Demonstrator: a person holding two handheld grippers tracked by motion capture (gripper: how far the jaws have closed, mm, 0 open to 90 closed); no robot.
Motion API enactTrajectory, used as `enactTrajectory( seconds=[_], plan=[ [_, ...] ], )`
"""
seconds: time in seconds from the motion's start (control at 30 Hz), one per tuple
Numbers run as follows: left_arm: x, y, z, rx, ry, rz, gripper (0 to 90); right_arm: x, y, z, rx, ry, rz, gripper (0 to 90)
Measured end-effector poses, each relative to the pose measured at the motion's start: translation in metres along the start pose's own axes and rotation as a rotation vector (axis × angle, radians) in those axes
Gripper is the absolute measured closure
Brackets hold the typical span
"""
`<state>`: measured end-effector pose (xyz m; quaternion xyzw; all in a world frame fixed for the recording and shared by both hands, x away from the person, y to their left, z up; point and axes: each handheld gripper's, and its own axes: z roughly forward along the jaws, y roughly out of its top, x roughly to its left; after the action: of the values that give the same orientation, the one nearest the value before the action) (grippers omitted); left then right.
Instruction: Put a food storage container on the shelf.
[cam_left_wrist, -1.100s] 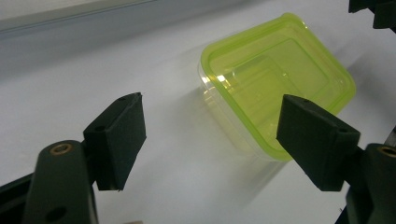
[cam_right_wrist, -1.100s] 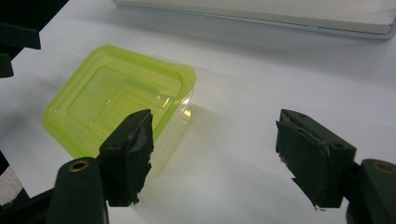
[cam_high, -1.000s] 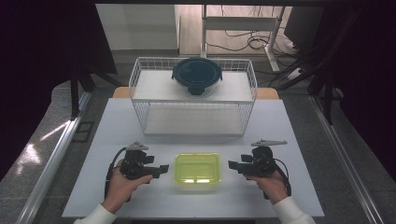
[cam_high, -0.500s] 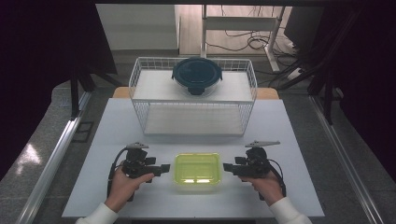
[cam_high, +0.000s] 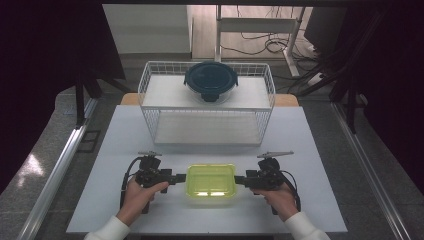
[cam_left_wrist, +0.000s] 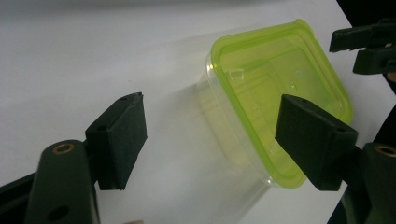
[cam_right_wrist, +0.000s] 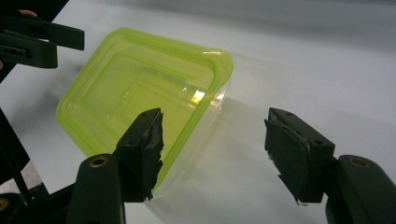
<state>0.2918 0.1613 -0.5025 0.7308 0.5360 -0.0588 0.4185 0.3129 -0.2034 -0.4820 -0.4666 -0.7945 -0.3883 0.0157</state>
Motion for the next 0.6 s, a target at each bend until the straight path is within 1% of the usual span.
enactTrajectory(
  seconds=[0.03,0.07,0.1,0.27,0.33,0.4,0.47,0.5,0.6],
  plan=[
    [0.001,0.001,0.002,0.002,-0.005,-0.005,24.8,-0.001,0.0,0.003,0.007,0.007,0.013,38.1],
    [0.002,0.002,0.005,0.011,-0.019,-0.02,24.8,-0.001,-0.001,0.004,0.007,0.013,0.023,38.5],
    [0.002,0.002,0.005,0.011,-0.019,-0.02,24.9,-0.001,-0.001,0.004,0.007,0.013,0.023,38.5],
    [0.004,0.001,0.015,0.021,-0.057,-0.057,26.7,-0.001,-0.001,0.011,0.015,0.036,0.05,40.8],
    [0.004,0.001,0.016,0.023,-0.062,-0.064,27.9,-0.001,-0.002,0.012,0.016,0.039,0.052,41.3],
    [0.004,0.001,0.018,0.027,-0.076,-0.076,28.5,0.0,-0.002,0.014,0.017,0.043,0.056,41.7],
    [0.005,0.001,0.019,0.029,-0.098,-0.088,31.9,0.002,-0.002,0.016,0.021,0.031,0.046,42.8],
    [0.005,0.001,0.02,0.033,-0.116,-0.098,33.1,0.003,-0.002,0.016,0.02,0.035,0.049,43.5],
    [0.005,0.0,0.023,0.043,-0.131,-0.11,36.1,0.003,-0.003,0.018,0.024,0.048,0.062,46.4]
  ],
)
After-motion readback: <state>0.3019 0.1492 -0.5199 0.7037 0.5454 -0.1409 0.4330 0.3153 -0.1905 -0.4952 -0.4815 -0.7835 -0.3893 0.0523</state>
